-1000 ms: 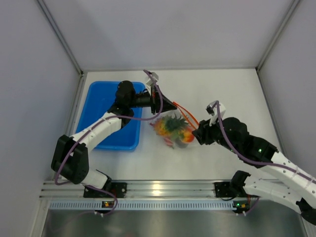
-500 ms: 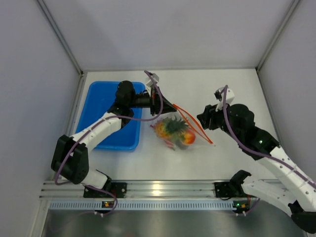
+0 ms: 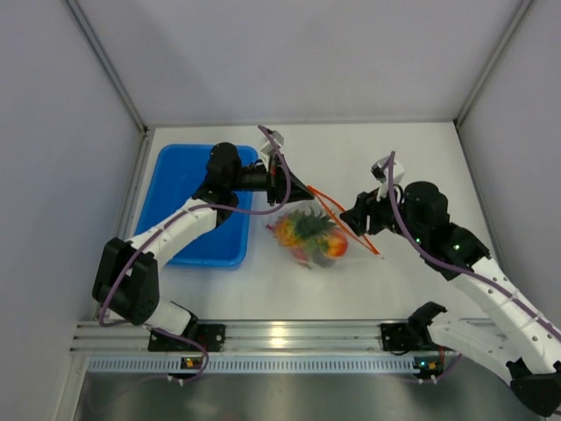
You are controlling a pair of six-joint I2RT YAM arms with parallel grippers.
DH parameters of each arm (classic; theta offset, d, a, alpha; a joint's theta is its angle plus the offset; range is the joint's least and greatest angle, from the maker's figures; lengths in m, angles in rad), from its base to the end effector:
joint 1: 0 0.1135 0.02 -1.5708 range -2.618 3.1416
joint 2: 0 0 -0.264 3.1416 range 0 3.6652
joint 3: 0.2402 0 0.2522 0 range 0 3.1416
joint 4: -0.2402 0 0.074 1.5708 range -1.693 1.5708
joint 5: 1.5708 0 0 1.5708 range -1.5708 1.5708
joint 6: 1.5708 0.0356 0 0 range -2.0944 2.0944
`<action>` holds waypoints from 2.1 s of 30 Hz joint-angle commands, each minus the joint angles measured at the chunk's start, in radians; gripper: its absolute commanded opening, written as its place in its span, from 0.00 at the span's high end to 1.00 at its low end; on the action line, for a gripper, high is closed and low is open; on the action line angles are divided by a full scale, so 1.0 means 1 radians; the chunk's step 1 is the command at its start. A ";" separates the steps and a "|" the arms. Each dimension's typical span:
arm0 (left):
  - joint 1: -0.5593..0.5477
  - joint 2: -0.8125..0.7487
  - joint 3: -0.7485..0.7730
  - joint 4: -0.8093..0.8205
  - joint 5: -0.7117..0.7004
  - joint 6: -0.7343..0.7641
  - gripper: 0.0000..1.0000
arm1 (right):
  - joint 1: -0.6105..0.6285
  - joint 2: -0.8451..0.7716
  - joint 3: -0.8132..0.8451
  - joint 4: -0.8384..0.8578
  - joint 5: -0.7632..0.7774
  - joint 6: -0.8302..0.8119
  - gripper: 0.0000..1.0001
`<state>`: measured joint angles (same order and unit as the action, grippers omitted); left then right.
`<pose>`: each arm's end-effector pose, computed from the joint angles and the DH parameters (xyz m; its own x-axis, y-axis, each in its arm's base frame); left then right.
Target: Open the zip-top bag and remove the fake food
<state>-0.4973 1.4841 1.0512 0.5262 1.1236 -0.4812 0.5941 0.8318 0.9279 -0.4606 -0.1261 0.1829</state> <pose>0.2779 -0.1874 0.3365 -0.3881 -0.0171 -0.9215 0.9202 -0.0633 -0.3864 0.1486 0.1058 0.3529 -0.4092 -0.0586 -0.9106 -0.5881 0.7800 0.2140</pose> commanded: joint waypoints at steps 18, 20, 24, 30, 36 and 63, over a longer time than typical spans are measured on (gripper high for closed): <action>0.028 0.105 0.203 0.005 -0.106 -0.083 1.00 | -0.010 0.006 0.057 -0.053 0.178 0.041 1.00; 0.031 0.201 0.304 -0.113 -0.146 -0.063 1.00 | -0.010 0.016 0.090 -0.122 0.233 0.064 1.00; 0.026 0.333 0.513 -0.348 -0.232 -0.036 1.00 | 0.015 0.061 0.175 -0.222 0.379 0.113 1.00; -0.041 0.340 0.599 -0.638 -0.514 0.090 0.63 | 0.038 0.147 0.262 -0.296 0.508 0.173 1.00; -0.121 0.228 0.511 -0.733 -0.822 0.049 0.34 | 0.050 0.230 0.285 -0.261 0.583 0.197 1.00; -0.253 0.219 0.172 -0.847 -1.231 -0.145 1.00 | 0.102 0.205 0.123 -0.173 0.905 0.198 1.00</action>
<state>-0.7937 1.7466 1.2675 -0.2684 -0.0029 -0.6365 0.6876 1.0710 1.0534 -0.6216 0.6525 0.4164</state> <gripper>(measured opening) 0.021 0.007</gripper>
